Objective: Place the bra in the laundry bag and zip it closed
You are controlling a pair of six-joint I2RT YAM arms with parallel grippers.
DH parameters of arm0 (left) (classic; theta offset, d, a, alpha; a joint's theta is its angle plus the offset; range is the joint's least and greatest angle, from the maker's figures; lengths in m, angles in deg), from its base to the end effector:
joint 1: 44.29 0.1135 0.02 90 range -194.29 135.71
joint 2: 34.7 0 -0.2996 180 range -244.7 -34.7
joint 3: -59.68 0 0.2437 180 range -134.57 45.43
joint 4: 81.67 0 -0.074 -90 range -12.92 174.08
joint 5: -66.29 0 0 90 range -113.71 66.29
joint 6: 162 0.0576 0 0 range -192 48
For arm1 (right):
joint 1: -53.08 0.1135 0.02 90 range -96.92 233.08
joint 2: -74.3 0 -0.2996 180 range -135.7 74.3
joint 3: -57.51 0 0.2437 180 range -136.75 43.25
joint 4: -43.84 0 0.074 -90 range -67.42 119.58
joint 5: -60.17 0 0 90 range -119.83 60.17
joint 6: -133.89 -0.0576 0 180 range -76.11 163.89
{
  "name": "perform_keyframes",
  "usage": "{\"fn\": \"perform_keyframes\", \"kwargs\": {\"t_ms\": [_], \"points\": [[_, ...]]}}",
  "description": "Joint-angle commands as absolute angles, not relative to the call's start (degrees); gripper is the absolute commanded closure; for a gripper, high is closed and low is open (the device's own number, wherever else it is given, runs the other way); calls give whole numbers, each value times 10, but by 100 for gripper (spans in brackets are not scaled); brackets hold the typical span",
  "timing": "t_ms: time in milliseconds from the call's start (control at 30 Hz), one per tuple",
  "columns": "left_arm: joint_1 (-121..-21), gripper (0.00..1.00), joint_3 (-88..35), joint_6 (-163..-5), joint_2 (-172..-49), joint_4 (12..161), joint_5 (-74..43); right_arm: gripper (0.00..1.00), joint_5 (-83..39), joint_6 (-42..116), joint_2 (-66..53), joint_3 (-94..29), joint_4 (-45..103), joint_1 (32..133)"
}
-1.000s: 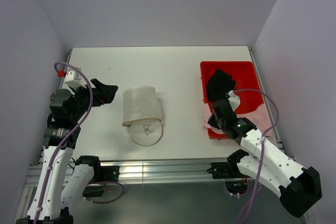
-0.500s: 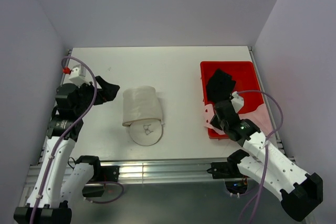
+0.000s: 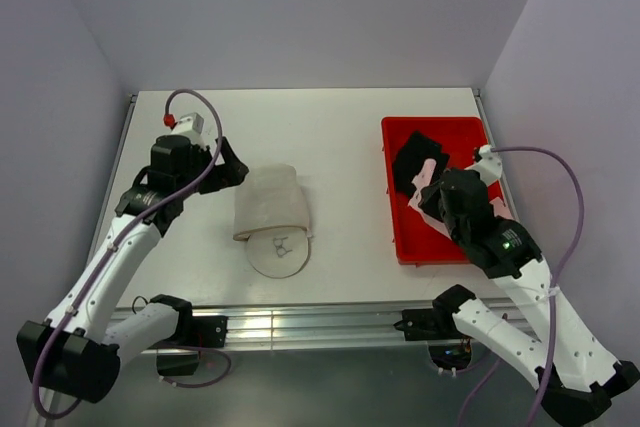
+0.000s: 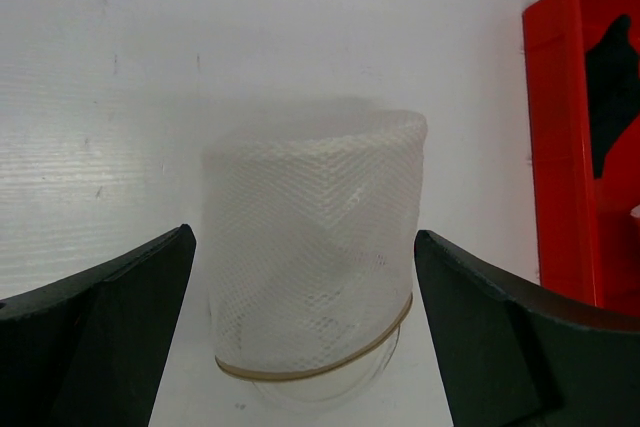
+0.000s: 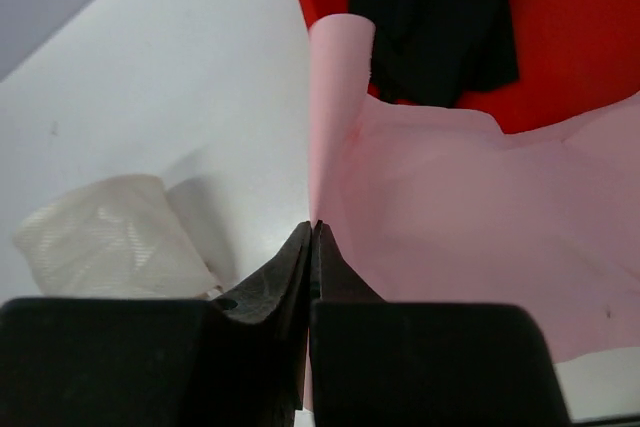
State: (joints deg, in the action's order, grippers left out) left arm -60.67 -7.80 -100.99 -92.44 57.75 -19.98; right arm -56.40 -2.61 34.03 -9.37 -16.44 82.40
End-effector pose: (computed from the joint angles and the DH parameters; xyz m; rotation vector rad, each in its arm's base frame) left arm 0.2035 -0.0637 0.3407 -0.1970 2.1460 -0.5364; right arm 0.1118 0.0332 0.3467 0.5726 2.0241 0.2978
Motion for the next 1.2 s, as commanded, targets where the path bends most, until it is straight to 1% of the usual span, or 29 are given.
{"fn": "perform_keyframes", "kwargs": {"t_ms": [0, 167, 267, 367, 500, 633, 667, 733, 1000, 1067, 1100, 1167], "points": [[-613, 1, -132, -991, -968, 563, -234, 100, -588, 5, 324, -167, -185, 820], [-627, 5, -164, -965, -1014, 542, -234, 100, -565, 29, 288, -267, -188, 820], [-634, 8, -166, -956, -1025, 536, -268, 100, -537, 38, 266, -317, -186, 820], [-639, 10, -171, -950, -1040, 532, -273, 100, -516, 43, 246, -350, -182, 820], [-652, 10, -193, -943, -1067, 519, -299, 100, -486, 41, 233, -365, -166, 821], [-666, 14, -231, -928, -1092, 488, -302, 100, -447, 33, 217, -371, -139, 821], [-672, 14, -234, -927, -1096, 480, -305, 100, -430, 30, 214, -378, -136, 821], [-675, 18, -235, -929, -1101, 477, -306, 100, -415, 28, 202, -384, -123, 822], [-698, 22, -252, -926, -1155, 455, -327, 100, -371, 36, 139, -414, -100, 829], [-710, 21, -266, -924, -1169, 449, -363, 100, -368, 35, 133, -401, -86, 830], [-714, 18, -272, -923, -1183, 445, -374, 100, -365, 34, 130, -395, -80, 830], [-721, 16, -288, -918, -1197, 437, -388, 100, -359, 31, 125, -382, -68, 830]]}}
